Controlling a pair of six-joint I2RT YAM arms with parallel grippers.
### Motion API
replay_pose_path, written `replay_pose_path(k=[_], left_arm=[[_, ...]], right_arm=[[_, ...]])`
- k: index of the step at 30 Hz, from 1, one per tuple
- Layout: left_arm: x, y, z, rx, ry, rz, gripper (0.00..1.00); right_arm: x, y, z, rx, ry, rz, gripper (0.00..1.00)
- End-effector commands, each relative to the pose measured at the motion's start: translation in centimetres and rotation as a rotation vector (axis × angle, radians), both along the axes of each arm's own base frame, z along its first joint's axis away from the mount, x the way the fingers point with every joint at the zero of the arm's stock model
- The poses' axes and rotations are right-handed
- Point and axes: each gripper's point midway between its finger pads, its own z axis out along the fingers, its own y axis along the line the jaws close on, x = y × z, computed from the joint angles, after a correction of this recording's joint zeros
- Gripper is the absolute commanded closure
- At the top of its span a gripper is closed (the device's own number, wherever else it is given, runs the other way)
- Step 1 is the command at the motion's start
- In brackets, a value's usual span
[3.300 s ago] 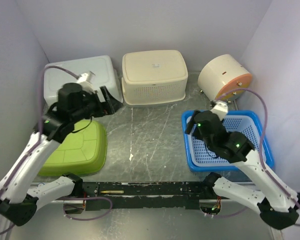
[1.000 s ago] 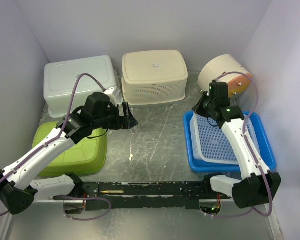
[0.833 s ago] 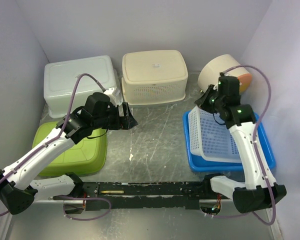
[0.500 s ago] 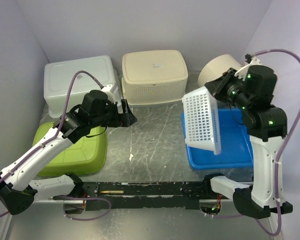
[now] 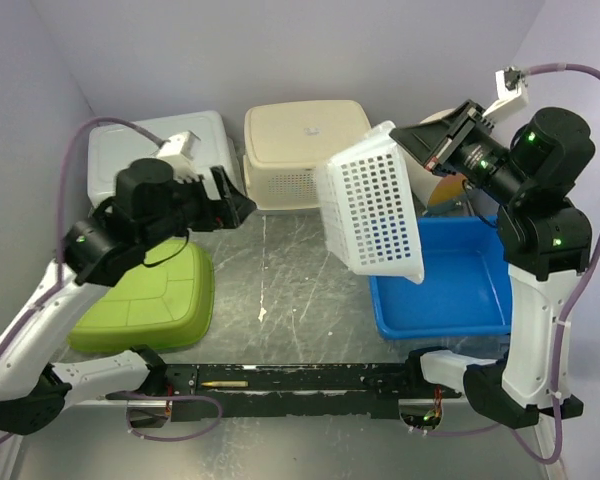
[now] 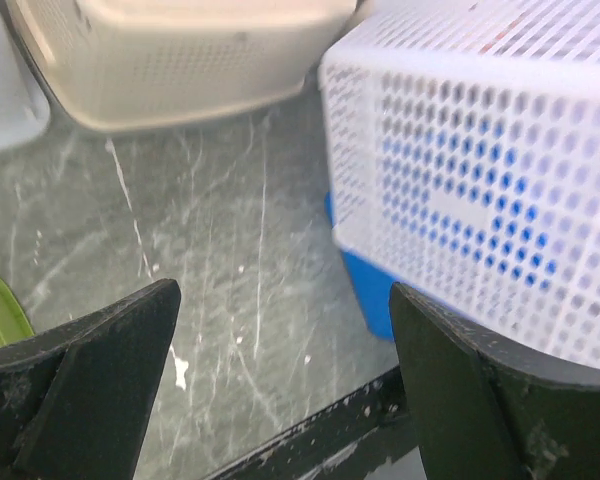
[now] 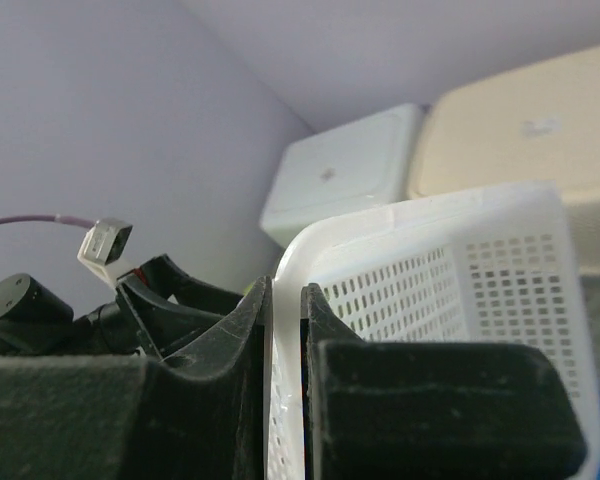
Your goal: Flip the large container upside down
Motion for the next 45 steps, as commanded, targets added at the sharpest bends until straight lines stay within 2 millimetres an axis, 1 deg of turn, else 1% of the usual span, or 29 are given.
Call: replay_pose_path(k=[1, 4, 5, 6, 7, 10, 13, 16, 19, 21, 22, 24, 31, 32, 34, 38, 41, 43, 45], left_arm=[[-0.9, 3.9, 6.4, -0.048, -0.139, 0.125, 0.04], [-1.7, 6.1, 9.8, -0.107, -0.214, 0.193, 0.04], [-1.9, 6.8, 10.5, -0.12, -0.231, 0.213, 0.04], [-2.2, 7.5, 11.2, -0.135, -0.25, 0.234, 0.04], [-2.3, 8.2, 11.6, -0.141, -0.263, 0.261, 0.04], [-2.5, 9.4, 11.9, -0.142, -0.283, 0.301, 0.05], [-2.4, 9.5, 11.3, -0.125, -0.271, 0.311, 0.05], [-2.2, 9.0, 10.7, -0.115, -0.255, 0.296, 0.05], [-1.9, 8.4, 10.1, -0.108, -0.24, 0.282, 0.05], [-1.8, 8.1, 9.7, -0.104, -0.232, 0.275, 0.05], [-1.7, 8.0, 9.5, -0.103, -0.228, 0.272, 0.05], [-1.6, 7.6, 9.1, -0.1, -0.221, 0.262, 0.05], [-1.2, 6.9, 7.5, -0.083, -0.192, 0.247, 0.05], [-1.1, 6.7, 7.3, -0.08, -0.188, 0.244, 0.05], [-0.8, 6.3, 6.8, -0.071, -0.18, 0.237, 0.05], [-0.3, 5.5, 6.1, -0.061, -0.169, 0.219, 0.05], [0.0, 4.8, 5.5, -0.055, -0.157, 0.204, 0.05], [0.1, 4.2, 4.6, -0.046, -0.131, 0.183, 0.05], [-0.1, 3.6, 3.2, -0.028, -0.085, 0.156, 0.04]], right_arm=[[-2.2, 3.0, 6.4, 0.143, -0.203, 0.222, 1.0], [-2.2, 4.0, 6.5, 0.212, -0.202, 0.293, 1.0], [-2.3, 4.3, 6.4, 0.238, -0.204, 0.321, 1.0], [-2.1, 4.6, 5.8, 0.269, -0.188, 0.343, 1.0], [-1.8, 4.8, 5.1, 0.297, -0.168, 0.356, 1.0], [-0.1, 5.0, 1.4, 0.406, -0.073, 0.33, 1.0], [1.0, 5.4, -2.2, 0.476, -0.009, 0.298, 1.0], [1.7, 6.3, -5.5, 0.506, 0.061, 0.285, 1.0], [2.3, 6.7, -8.7, 0.524, 0.126, 0.248, 1.0], [2.4, 6.6, -10.2, 0.543, 0.154, 0.216, 1.0], [2.7, 6.4, -11.9, 0.547, 0.187, 0.189, 1.0], [2.7, 5.8, -14.0, 0.564, 0.225, 0.126, 1.0], [0.4, 2.2, -20.4, 0.658, 0.316, -0.108, 1.0], [0.2, 1.6, -21.5, 0.664, 0.333, -0.147, 1.0], [-0.6, 1.1, -23.0, 0.657, 0.365, -0.185, 1.0], [-1.7, 0.6, -25.6, 0.598, 0.437, -0.234, 1.0], [-2.3, 0.7, -27.3, 0.55, 0.488, -0.242, 1.0], [-2.6, 0.8, -28.6, 0.513, 0.528, -0.244, 1.0], [-2.9, 0.8, -29.8, 0.473, 0.554, -0.245, 0.97]])
